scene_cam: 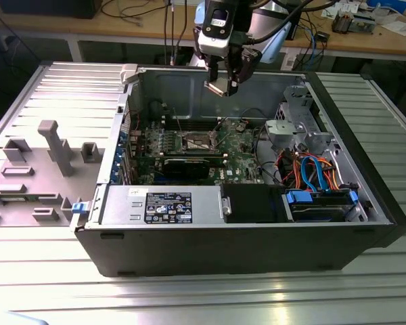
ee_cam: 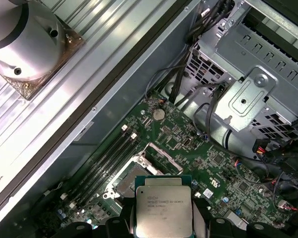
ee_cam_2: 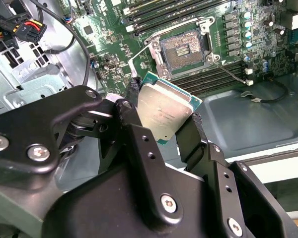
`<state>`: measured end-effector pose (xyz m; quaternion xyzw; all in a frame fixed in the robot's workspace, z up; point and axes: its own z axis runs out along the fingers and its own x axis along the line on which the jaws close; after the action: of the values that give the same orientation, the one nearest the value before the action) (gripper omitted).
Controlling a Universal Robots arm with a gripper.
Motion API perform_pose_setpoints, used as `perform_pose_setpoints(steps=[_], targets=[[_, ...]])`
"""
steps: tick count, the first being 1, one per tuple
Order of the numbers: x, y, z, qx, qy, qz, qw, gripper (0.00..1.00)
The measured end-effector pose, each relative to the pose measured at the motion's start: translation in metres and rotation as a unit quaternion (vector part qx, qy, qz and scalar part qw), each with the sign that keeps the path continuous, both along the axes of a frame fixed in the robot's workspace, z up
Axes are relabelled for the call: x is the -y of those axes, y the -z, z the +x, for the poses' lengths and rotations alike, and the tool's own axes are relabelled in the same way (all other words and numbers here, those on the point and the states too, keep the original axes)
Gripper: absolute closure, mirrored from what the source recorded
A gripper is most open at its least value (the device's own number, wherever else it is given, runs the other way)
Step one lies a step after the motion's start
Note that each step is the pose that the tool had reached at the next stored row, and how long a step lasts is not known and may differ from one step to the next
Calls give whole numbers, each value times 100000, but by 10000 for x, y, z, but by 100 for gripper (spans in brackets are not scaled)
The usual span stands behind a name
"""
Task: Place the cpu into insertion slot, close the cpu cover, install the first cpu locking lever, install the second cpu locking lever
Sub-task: 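Place the cpu into insertion slot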
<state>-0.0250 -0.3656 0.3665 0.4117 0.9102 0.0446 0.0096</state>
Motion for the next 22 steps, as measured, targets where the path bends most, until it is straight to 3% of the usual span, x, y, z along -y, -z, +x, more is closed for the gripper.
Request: perform_pose_setpoints(steps=[11, 22], targets=[[0, 0, 0, -2, 434, -1, 99999, 45], [0, 1, 0, -2, 4070, -2, 99917, 45]])
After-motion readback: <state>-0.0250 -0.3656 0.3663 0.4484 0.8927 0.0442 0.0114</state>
